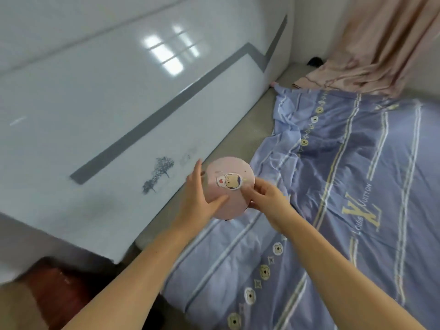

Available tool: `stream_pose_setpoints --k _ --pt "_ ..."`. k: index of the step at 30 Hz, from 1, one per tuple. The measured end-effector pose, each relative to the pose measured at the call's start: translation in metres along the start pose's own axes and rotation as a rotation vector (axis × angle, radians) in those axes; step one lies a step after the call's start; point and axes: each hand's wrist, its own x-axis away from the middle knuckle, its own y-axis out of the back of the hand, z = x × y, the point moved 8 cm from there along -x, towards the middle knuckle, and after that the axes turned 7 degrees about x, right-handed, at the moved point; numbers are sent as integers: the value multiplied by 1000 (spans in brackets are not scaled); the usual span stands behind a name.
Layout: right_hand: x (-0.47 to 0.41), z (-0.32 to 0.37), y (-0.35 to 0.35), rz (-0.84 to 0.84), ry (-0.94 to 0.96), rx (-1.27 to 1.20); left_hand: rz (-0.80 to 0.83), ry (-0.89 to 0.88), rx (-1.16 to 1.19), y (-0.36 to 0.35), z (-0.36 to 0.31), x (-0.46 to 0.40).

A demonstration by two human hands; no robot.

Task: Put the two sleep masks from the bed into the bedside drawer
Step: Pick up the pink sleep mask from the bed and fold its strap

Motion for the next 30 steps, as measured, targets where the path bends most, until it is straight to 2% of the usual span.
stream_pose_setpoints --k 2,4,8,9,13,16,17,19,20,22,25,28,30 --pt "44 36 -37 74 78 50 -18 -128 -155 40 -38 50" --pt "88 66 -76 122 149 115 -8 -156 -205 79 -62 104" --pt "167 119 -126 -74 279 214 -80 -72 -23 152 -89 215" --pt "185 130 -142 -37 280 173 -93 -56 25 164 -92 238" --pt "243 156 -212 316 171 34 -192 -23 269 193 -107 309" --pt "271 177 -233 364 217 85 -298 -14 353 203 -115 345" --pt "277 182 -237 371 221 74 -280 9 430 203 -113 353" --pt "285 192 -240 394 217 -3 -139 59 616 194 -111 368" --pt "288 197 -240 407 218 -61 -45 69 621 188 -112 376" --pt "293 208 -241 437 218 -163 70 93 456 174 -113 387" --pt "297 217 -237 470 199 -234 18 82 506 168 -115 391" --pt "300 219 -227 491 162 -320 62 67 662 160 -126 388" --pt "299 217 -216 489 131 -368 55 47 680 156 -133 385"
